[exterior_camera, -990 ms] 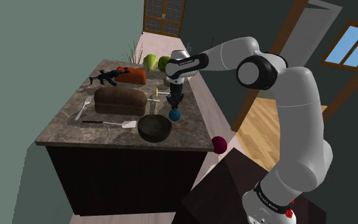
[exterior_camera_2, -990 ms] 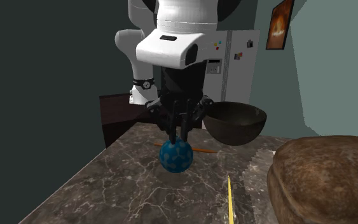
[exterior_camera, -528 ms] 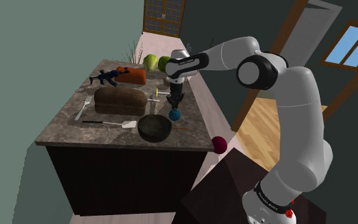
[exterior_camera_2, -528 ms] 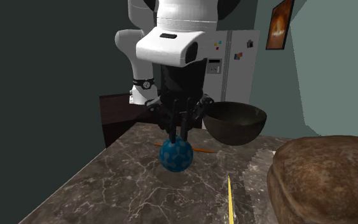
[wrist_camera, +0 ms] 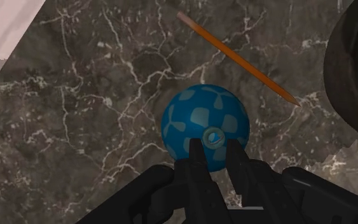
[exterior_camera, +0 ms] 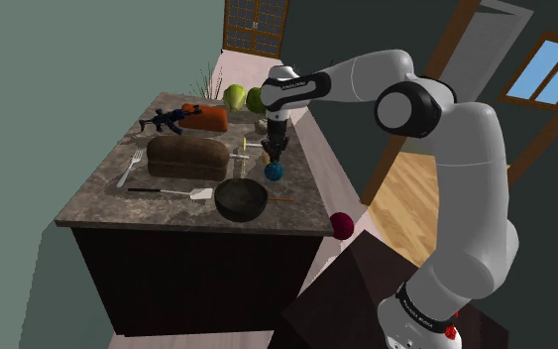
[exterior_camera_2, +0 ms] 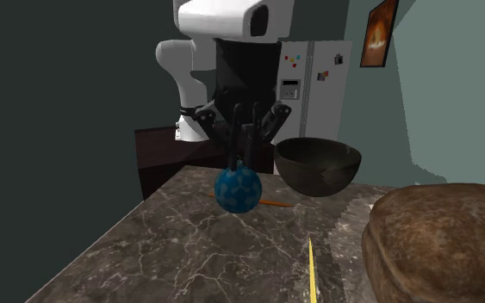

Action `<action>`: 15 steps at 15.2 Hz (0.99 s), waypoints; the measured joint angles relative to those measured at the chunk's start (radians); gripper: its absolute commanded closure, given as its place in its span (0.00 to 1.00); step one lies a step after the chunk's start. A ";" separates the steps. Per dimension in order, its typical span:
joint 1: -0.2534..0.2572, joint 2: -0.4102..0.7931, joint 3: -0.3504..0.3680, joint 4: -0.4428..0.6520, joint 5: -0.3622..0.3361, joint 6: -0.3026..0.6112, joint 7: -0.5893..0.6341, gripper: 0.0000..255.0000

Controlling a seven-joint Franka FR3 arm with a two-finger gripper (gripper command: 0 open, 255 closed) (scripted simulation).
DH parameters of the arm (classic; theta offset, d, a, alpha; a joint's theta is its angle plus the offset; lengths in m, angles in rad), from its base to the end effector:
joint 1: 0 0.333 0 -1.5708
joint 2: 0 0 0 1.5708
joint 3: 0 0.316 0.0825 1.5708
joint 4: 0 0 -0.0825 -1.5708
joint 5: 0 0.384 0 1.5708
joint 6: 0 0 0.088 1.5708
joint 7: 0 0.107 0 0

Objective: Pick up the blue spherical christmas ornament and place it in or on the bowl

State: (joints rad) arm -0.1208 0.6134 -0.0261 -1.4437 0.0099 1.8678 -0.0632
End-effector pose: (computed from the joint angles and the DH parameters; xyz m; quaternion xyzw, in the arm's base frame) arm 0.6868 -0.0978 0.3158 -0.9946 0.0419 0.0942 0.0068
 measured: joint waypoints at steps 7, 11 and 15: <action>0.001 -0.030 0.000 0.048 -0.001 -0.078 0.001 1.00; 0.001 -0.041 0.000 0.081 -0.001 -0.123 0.002 1.00; 0.000 -0.053 -0.001 0.116 -0.001 -0.169 0.001 1.00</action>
State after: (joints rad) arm -0.1204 0.5600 -0.0268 -1.3278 0.0084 1.6985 -0.0622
